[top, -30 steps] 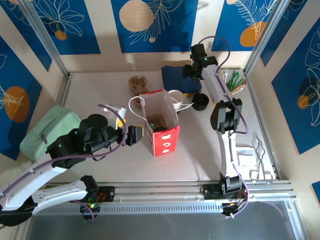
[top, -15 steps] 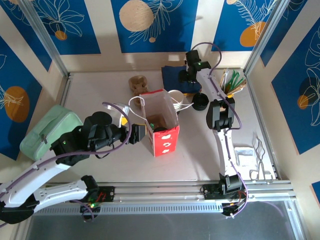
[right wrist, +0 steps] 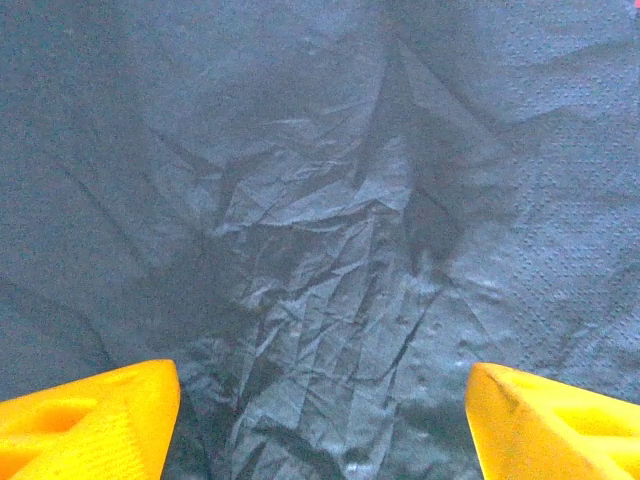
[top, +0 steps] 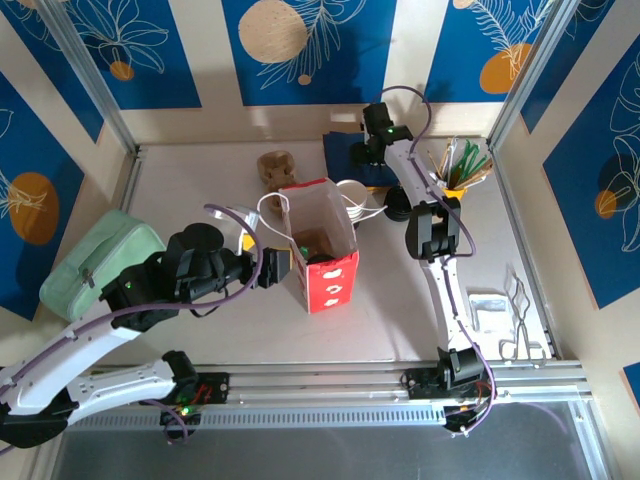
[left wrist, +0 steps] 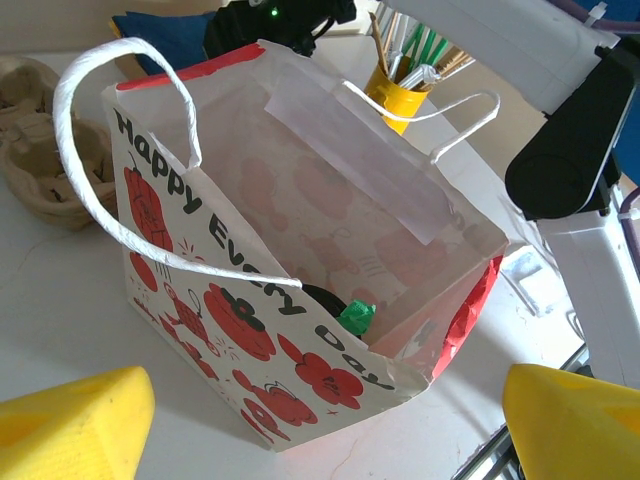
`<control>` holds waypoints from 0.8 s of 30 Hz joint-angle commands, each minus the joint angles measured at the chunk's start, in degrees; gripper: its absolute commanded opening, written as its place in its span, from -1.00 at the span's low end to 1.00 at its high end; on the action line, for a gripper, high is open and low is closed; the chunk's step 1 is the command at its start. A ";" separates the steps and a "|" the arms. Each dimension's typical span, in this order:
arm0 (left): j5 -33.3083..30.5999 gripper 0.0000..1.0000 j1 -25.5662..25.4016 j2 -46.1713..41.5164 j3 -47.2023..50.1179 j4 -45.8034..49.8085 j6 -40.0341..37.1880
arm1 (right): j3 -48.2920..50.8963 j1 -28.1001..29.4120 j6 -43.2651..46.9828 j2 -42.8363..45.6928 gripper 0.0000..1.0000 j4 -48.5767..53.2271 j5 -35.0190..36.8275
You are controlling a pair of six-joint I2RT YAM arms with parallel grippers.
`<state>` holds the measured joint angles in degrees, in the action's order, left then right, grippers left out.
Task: Pack the takeout coffee
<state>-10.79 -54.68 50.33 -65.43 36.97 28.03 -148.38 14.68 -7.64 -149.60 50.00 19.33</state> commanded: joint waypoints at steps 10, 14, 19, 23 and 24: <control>-0.97 0.80 -0.26 -0.29 -0.66 -0.45 -0.70 | -2.67 0.44 1.66 -4.21 0.52 0.23 2.42; -0.66 0.80 -0.26 -0.19 -0.62 -0.75 -0.79 | -2.45 0.48 0.96 -4.30 0.45 0.54 1.61; -0.63 0.79 -0.26 -0.31 -0.59 -0.59 -0.79 | -2.78 0.42 0.00 -4.21 0.35 0.56 0.45; -0.88 0.79 -0.26 -0.66 -0.42 -0.41 -0.70 | -3.22 0.35 -0.70 -3.95 0.22 0.79 -0.42; -1.07 0.79 -0.26 -0.74 -0.34 -0.49 -0.70 | -3.30 0.32 -0.97 -3.85 0.19 0.81 -0.34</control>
<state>-10.81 -54.68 50.33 -65.43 36.95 28.01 -149.73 14.68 -7.75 -152.62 49.71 20.56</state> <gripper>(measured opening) 0.897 0.604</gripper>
